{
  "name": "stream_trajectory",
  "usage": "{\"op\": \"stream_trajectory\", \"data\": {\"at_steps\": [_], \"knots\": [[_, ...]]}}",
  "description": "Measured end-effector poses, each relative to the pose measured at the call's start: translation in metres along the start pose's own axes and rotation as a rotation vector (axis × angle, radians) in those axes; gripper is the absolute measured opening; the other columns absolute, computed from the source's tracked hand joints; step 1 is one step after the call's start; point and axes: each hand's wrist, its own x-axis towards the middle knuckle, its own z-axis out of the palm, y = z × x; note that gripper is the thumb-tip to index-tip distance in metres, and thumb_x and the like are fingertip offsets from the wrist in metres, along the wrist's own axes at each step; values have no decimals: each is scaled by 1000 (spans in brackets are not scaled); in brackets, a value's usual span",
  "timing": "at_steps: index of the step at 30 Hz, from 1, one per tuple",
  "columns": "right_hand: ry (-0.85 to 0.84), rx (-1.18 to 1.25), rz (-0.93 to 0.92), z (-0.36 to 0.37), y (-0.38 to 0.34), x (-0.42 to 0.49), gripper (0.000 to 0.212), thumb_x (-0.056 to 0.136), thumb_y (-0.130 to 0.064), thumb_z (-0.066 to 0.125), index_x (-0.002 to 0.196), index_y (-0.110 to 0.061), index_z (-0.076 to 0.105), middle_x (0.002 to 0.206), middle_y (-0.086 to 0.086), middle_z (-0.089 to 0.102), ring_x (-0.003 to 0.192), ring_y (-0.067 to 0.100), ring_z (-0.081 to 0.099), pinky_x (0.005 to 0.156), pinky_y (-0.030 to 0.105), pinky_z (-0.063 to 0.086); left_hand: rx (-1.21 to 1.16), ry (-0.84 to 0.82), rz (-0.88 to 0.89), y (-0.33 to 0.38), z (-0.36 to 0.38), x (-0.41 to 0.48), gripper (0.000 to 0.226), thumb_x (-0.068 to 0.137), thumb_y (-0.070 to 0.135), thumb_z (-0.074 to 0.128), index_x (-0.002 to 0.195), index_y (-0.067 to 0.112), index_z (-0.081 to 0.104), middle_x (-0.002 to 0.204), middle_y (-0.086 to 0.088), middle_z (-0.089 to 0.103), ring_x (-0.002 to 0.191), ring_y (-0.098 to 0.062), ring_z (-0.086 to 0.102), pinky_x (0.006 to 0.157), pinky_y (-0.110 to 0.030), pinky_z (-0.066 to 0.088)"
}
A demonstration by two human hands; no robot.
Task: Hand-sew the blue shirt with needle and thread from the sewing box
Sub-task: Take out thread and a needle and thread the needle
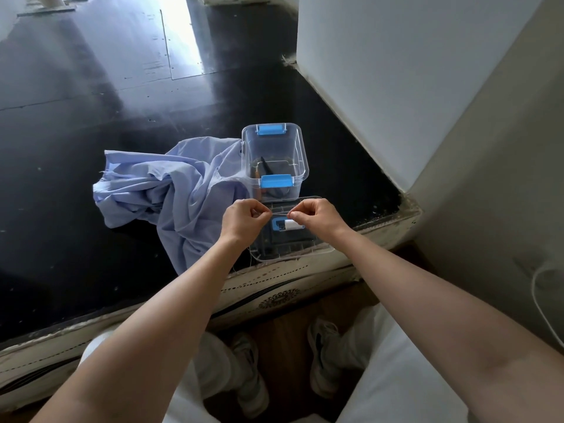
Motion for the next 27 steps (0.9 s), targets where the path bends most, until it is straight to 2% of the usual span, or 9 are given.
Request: {"op": "stream_trajectory", "data": {"at_steps": [2,4,7,10,14,18,20,23,27], "knots": [[0,-36,34,5,7,6,12,91,-21,67,95,-11,69,86,-1,65,82,9,61,72,20,49,30,6,-13,-5,5,2,13,87,24,71,93,13,75,77,4,64,66,-5,53,65,-17,44],[-8,-81,74,9,12,11,14,91,-22,67,98,-10,69,89,-1,66,86,11,62,74,20,51,74,5,-29,-10,10,2,10,87,23,71,91,16,76,80,5,66,71,-6,56,64,-14,39],[-26,-189,97,16,20,15,14,90,-24,68,99,-13,69,95,-1,65,92,11,61,80,24,51,149,-31,-42,-21,19,5,8,86,22,71,90,19,77,92,2,71,83,-13,63,72,-22,45],[13,-302,77,20,22,18,16,90,-25,69,101,-14,72,100,-2,64,96,11,60,86,29,54,218,-85,-27,-26,25,4,8,85,20,73,91,19,78,96,0,72,85,-14,64,78,-29,52],[52,-462,7,23,23,15,18,88,-25,71,102,-14,73,102,-4,55,97,11,55,85,29,53,348,-42,68,-34,25,-1,10,83,22,76,92,20,79,98,-1,70,93,-17,56,86,-32,47],[23,-420,-51,19,25,8,19,89,-19,69,108,-17,72,105,-5,51,98,10,53,86,25,50,418,-64,90,-38,21,-2,16,83,27,75,98,24,77,103,-4,66,104,-25,51,90,-36,42],[34,-387,-78,15,25,5,15,90,-19,66,104,-19,71,104,-5,53,97,10,54,86,27,51,441,-83,100,-39,18,-3,22,84,26,73,105,24,75,111,-5,64,109,-25,49,91,-34,40],[94,-357,-95,6,22,5,10,90,-18,63,97,-19,70,104,0,55,95,13,55,84,32,53,463,-56,119,-38,11,-7,25,86,22,70,111,23,72,117,-5,60,113,-25,46,91,-33,38],[193,-327,-140,-2,11,10,8,90,-16,61,96,-16,67,101,0,55,89,12,56,79,29,54,519,24,167,-31,2,-6,21,87,25,67,107,25,73,113,-5,61,114,-28,45,97,-39,33]]}}
